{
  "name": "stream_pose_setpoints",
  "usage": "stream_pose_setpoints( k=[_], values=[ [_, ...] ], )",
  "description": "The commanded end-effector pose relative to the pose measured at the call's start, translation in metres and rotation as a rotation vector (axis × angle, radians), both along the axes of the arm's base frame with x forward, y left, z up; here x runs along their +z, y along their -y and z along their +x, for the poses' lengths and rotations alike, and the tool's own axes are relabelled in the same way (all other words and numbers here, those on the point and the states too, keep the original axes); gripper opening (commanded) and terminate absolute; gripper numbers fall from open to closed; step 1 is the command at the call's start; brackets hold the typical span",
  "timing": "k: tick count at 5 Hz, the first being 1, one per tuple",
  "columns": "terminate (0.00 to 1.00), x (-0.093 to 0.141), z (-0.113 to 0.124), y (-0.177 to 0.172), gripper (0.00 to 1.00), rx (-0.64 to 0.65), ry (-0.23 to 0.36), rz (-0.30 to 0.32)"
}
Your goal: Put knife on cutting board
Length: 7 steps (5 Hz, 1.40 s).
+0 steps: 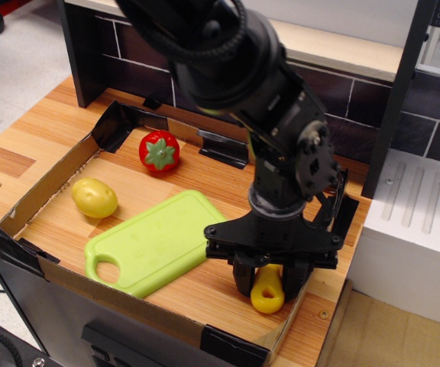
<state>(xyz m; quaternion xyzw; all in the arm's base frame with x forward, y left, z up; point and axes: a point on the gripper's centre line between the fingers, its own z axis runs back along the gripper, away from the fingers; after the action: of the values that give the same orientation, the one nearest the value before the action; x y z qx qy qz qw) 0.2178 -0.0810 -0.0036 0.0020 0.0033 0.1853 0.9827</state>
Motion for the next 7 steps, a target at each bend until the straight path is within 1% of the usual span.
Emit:
stream_pose_setpoints(
  k=[1,2,3,4,5,6,7],
  values=[
    [0.00,0.042,-0.003,-0.017,0.00,-0.045,0.079,-0.037],
    [0.00,0.059,-0.010,-0.033,0.00,-0.083,0.121,-0.029],
    [0.00,0.071,-0.018,-0.056,0.00,-0.272,0.106,-0.035],
    [0.00,0.074,-0.018,-0.076,0.00,-0.448,0.060,-0.049],
    [0.00,0.075,-0.017,-0.090,0.00,-0.582,-0.004,-0.031],
    [0.00,0.069,-0.013,-0.109,0.00,-0.664,-0.043,-0.007],
    [0.00,0.063,-0.011,-0.120,0.00,-0.721,-0.070,0.014]
  ],
)
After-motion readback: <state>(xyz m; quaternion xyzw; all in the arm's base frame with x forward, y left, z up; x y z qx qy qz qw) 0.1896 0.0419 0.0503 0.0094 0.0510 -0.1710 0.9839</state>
